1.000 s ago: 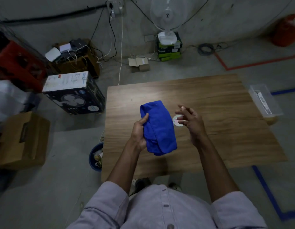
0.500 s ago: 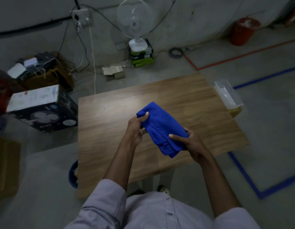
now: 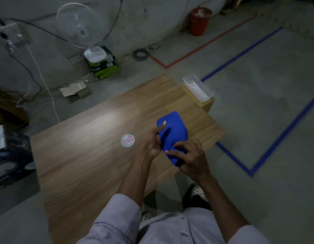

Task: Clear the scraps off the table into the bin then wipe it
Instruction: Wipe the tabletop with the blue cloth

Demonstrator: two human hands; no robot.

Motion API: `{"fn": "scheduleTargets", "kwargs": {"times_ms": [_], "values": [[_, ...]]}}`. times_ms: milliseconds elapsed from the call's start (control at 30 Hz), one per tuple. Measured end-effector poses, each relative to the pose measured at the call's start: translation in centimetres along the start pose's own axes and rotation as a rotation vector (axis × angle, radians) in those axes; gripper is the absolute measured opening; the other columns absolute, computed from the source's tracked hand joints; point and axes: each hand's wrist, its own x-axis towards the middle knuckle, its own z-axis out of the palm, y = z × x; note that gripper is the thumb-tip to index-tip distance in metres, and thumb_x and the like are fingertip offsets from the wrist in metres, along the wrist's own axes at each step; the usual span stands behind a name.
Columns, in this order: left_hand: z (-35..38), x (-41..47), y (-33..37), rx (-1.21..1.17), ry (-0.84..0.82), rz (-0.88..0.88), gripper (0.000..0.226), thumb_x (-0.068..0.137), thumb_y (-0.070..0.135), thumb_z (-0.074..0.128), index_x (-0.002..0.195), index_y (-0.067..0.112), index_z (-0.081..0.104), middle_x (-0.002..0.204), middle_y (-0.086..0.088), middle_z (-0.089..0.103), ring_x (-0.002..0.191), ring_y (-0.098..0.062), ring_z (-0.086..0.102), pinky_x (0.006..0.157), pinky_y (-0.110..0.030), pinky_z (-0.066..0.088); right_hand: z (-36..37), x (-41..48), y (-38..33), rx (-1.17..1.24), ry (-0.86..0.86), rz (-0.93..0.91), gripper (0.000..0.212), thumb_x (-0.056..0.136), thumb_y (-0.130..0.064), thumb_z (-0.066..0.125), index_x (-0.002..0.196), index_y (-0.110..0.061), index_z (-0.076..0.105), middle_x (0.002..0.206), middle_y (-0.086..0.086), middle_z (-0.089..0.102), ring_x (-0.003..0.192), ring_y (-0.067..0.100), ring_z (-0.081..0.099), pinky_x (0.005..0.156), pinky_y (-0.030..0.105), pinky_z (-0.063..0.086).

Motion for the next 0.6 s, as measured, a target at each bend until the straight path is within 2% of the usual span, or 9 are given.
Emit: {"fn": "scheduleTargets", "kwargs": {"times_ms": [67,167,233,300,400,467,533,600], "values": [[1.6,2.0,-0.4,0.043,0.032,0.034,0.042,0.097,0.020,0.064,0.133,-0.003,0.060,0.117,-0.017,0.073,0.105,-0.033,0.071,0.087,-0.041,0.059,-0.8,-0.5,2.9,-0.024,-0.033,0.028,0.068,0.049,-0.001,0.073,0.108,-0.034,0.078,0.110,-0.006,0.068,0.095,0.018,0.060,0.078,0.038,0.035],[5.0,5.2,-0.8,0.068,0.089,0.117,0.044,0.096,0.012,0.064,0.137,-0.002,0.058,0.130,-0.019,0.067,0.123,-0.038,0.063,0.104,-0.050,0.051,-2.9,-1.0,7.3,0.080,-0.121,0.173,0.064,0.061,-0.030,0.084,0.122,-0.043,0.069,0.128,-0.013,0.061,0.108,0.018,0.059,0.085,0.042,0.037],[7.7,7.2,-0.9,0.089,0.112,0.164,0.040,0.096,0.009,0.065,0.135,0.001,0.060,0.130,-0.016,0.068,0.123,-0.036,0.063,0.108,-0.051,0.049,-4.4,-1.6,10.2,0.194,-0.159,0.369,0.083,0.059,-0.061,0.087,0.135,-0.044,0.059,0.139,-0.012,0.049,0.123,0.014,0.049,0.099,0.039,0.036],[10.8,8.8,-1.0,0.100,0.115,0.209,0.035,0.095,0.005,0.065,0.130,0.004,0.064,0.123,-0.012,0.072,0.115,-0.031,0.068,0.101,-0.046,0.054,-5.7,-1.7,13.0,0.366,-0.155,0.634,0.105,0.052,-0.074,0.083,0.145,-0.039,0.049,0.144,-0.008,0.038,0.131,0.010,0.037,0.107,0.036,0.037],[14.7,10.9,-1.6,0.083,0.074,0.218,0.031,0.096,0.004,0.064,0.127,0.006,0.065,0.123,-0.011,0.072,0.111,-0.028,0.070,0.099,-0.045,0.056,-7.5,-0.2,16.9,0.778,-0.059,1.021,0.108,0.057,-0.066,0.084,0.151,-0.037,0.037,0.150,-0.007,0.034,0.134,0.010,0.039,0.100,0.031,0.046],[16.6,12.2,-2.0,0.070,0.074,0.201,0.037,0.096,0.006,0.065,0.132,0.004,0.063,0.127,-0.012,0.071,0.118,-0.031,0.067,0.103,-0.047,0.053,-7.7,0.9,19.0,1.041,-0.039,1.165,0.098,0.064,-0.052,0.087,0.149,-0.035,0.039,0.147,-0.011,0.045,0.131,0.008,0.050,0.095,0.027,0.051],[17.8,13.7,-2.2,0.066,0.089,0.172,0.039,0.095,0.008,0.066,0.134,0.002,0.061,0.127,-0.013,0.070,0.121,-0.033,0.065,0.105,-0.048,0.051,-7.2,1.6,20.9,1.271,-0.075,1.272,0.081,0.072,-0.039,0.088,0.142,-0.029,0.049,0.138,-0.007,0.061,0.122,0.015,0.063,0.092,0.039,0.058],[18.5,15.2,-2.0,0.047,0.150,0.168,0.039,0.094,0.008,0.068,0.132,0.002,0.062,0.126,-0.013,0.071,0.120,-0.033,0.065,0.107,-0.050,0.050,-6.6,2.0,22.5,1.385,-0.165,1.368,0.066,0.078,-0.031,0.086,0.137,-0.022,0.058,0.130,-0.001,0.069,0.115,0.023,0.068,0.095,0.055,0.056]]}}
